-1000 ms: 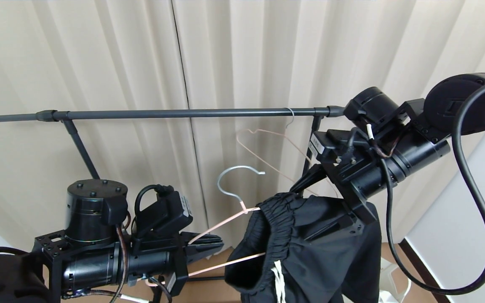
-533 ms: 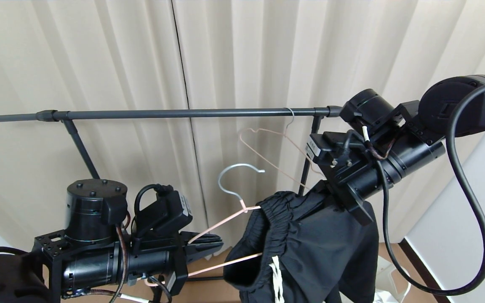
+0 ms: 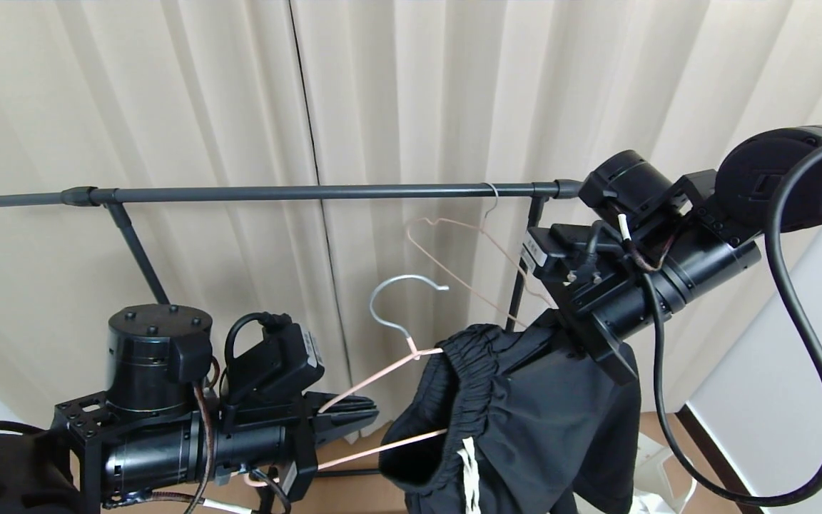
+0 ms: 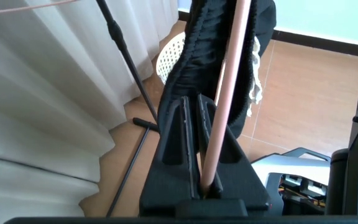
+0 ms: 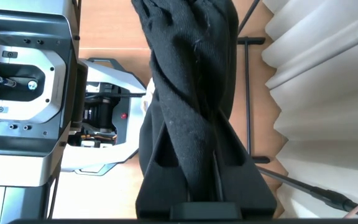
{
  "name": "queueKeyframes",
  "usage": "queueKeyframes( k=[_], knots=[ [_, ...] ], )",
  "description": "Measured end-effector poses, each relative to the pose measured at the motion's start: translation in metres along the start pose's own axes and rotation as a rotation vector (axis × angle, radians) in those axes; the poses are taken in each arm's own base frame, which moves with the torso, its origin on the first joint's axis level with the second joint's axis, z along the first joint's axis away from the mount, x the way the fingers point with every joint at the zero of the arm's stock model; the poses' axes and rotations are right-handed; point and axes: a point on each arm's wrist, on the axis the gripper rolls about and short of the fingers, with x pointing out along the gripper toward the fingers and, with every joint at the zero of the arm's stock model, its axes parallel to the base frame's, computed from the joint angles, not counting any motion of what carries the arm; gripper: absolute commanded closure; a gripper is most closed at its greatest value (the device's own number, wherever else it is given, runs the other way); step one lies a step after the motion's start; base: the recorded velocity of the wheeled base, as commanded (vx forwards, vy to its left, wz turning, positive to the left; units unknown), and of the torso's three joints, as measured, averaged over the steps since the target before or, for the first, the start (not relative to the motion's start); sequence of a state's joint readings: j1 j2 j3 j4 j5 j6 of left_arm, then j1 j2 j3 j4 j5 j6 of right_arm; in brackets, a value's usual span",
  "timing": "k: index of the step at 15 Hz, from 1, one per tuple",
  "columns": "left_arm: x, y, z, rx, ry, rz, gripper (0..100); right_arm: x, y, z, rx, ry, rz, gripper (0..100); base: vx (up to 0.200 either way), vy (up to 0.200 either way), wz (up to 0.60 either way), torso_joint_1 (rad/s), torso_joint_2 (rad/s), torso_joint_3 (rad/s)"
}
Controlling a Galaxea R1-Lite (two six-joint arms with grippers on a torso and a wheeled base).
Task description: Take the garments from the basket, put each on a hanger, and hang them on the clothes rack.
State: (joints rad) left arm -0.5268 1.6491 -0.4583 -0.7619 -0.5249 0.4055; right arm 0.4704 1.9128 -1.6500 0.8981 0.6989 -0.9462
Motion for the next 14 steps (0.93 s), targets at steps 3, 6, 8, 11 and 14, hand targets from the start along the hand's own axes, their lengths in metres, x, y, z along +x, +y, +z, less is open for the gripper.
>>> queueKeyframes(
  k=[3,6,8,11,14],
  knots=[
    [-0.001,0.0,0.001,0.007,-0.012,0.004,0,-0.003,0.003,0.001,-0.001,-0.001,-0.002,100,0.0,0.0,0.0,0.0,0.0,0.0],
    [-0.001,0.0,0.0,0.008,-0.016,0.006,0,-0.005,0.006,0.001,-0.003,-0.003,-0.003,100,0.0,0.0,0.0,0.0,0.0,0.0],
    [-0.006,0.001,0.001,0.009,-0.035,0.026,0,-0.008,0.011,0.0,-0.003,-0.003,-0.003,100,0.0,0.0,0.0,0.0,0.0,0.0],
    [-0.023,0.007,0.002,-0.019,-0.063,0.084,0,-0.017,0.016,0.0,-0.009,-0.012,-0.024,100,0.0,0.0,0.0,0.0,0.0,0.0],
    [-0.049,0.01,0.008,-0.102,-0.119,0.135,0,-0.03,0.014,0.0,-0.011,-0.024,-0.077,100,0.0,0.0,0.0,0.0,0.0,0.0]
  ],
)
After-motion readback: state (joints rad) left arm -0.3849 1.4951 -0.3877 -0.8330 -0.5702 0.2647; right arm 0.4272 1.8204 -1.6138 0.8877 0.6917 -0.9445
